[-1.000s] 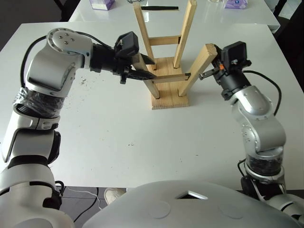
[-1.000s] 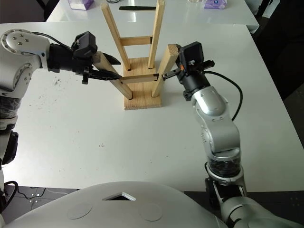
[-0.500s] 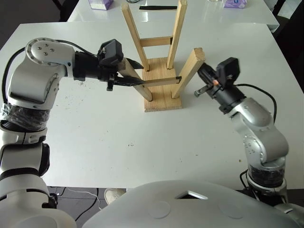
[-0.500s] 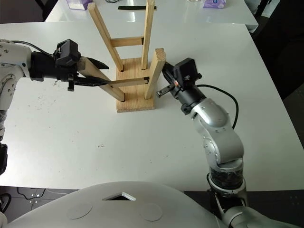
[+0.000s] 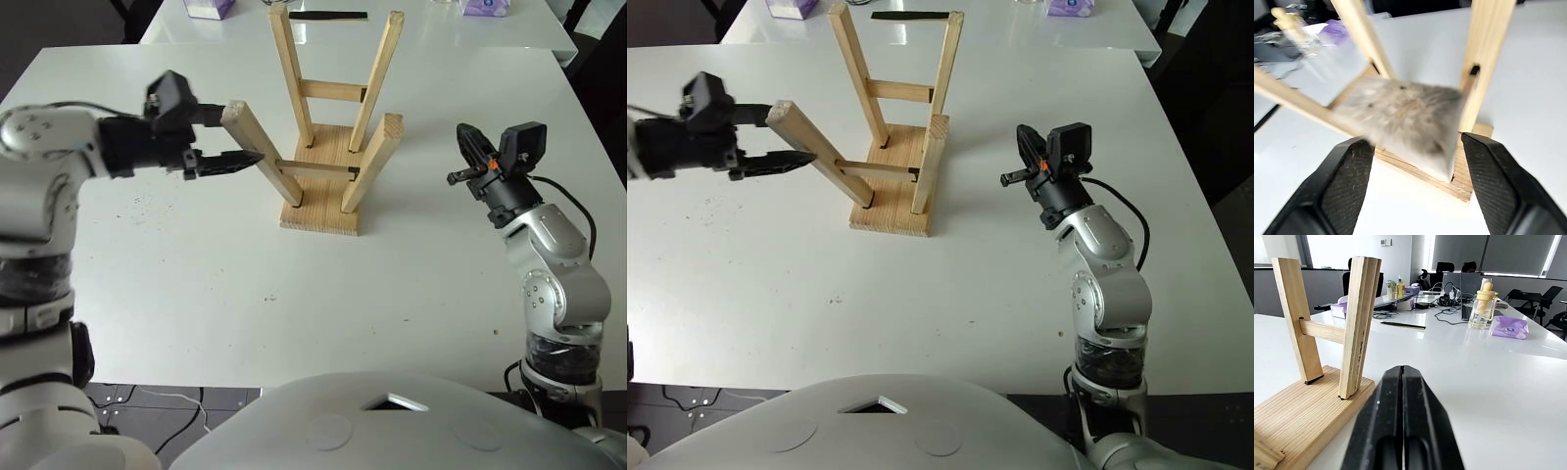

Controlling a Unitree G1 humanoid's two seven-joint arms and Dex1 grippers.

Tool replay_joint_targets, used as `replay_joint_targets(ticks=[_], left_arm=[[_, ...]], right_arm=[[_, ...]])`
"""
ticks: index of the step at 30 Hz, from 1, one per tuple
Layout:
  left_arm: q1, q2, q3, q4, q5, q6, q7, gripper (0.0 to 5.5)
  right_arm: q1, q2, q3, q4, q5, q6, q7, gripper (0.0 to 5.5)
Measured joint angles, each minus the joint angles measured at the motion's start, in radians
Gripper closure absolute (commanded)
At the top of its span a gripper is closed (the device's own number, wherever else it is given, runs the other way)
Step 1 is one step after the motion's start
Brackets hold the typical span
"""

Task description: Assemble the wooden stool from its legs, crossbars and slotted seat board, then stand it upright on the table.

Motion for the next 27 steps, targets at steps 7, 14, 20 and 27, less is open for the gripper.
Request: replay_joint_targets(ticks=[7, 14, 20, 27], left_arm=[[0.088, -0.145, 0.489, -0.212, -0.324, 0.210, 0.416, 3.02], [0.448, -0.484, 0.192, -0.171, 0.163, -0.040, 0.844, 4.14], [0.335, -0.715, -0.146, -0.183, 0.362, -0.222, 1.016, 5.09], [0.327, -0.727, -0.225, -0.225, 0.425, -0.224, 1.027, 5.47]], right_arm=[[0.082, 0.018, 0.050, -0.022, -0.031, 0.011, -0.040, 5.50], [-0.011, 0.034, 0.141, 0.047, -0.219, 0.010, -0.174, 5.50], [-0.095, 0.095, 0.397, 0.029, -0.471, -0.001, -0.275, 5.50], [-0.105, 0.115, 0.460, -0.028, -0.556, 0.060, -0.261, 5.50]])
